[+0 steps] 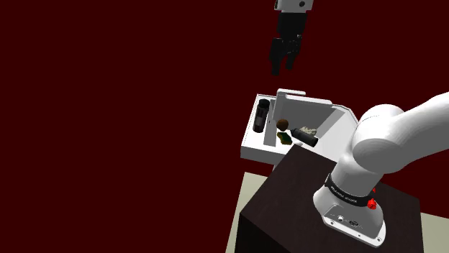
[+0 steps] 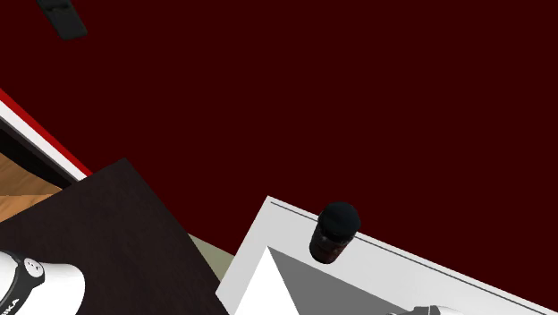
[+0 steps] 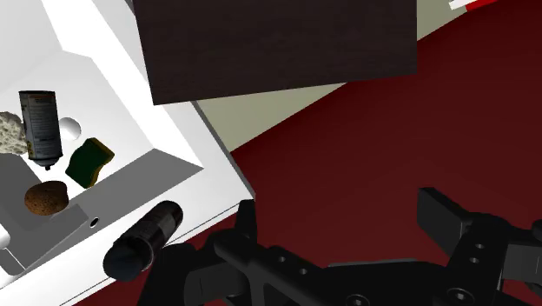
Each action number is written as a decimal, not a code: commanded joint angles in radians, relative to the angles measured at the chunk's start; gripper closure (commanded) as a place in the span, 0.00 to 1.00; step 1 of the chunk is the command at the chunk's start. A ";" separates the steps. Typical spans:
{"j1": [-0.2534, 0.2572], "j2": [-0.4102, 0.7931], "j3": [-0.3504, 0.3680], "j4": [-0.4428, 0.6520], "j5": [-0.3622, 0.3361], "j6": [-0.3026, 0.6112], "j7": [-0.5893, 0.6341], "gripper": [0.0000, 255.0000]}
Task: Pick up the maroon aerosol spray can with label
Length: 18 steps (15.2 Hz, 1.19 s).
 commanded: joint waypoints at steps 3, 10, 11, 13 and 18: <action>-0.012 0.021 -0.033 -0.029 -0.020 0.054 -0.035 0.00; -0.049 0.143 -0.151 -0.088 -0.077 0.250 -0.155 0.00; -0.054 0.166 -0.168 -0.091 -0.082 0.278 -0.172 0.00; -0.061 0.216 -0.202 -0.093 -0.091 0.334 -0.207 0.00; -0.073 0.362 -0.288 -0.074 -0.090 0.470 -0.301 0.00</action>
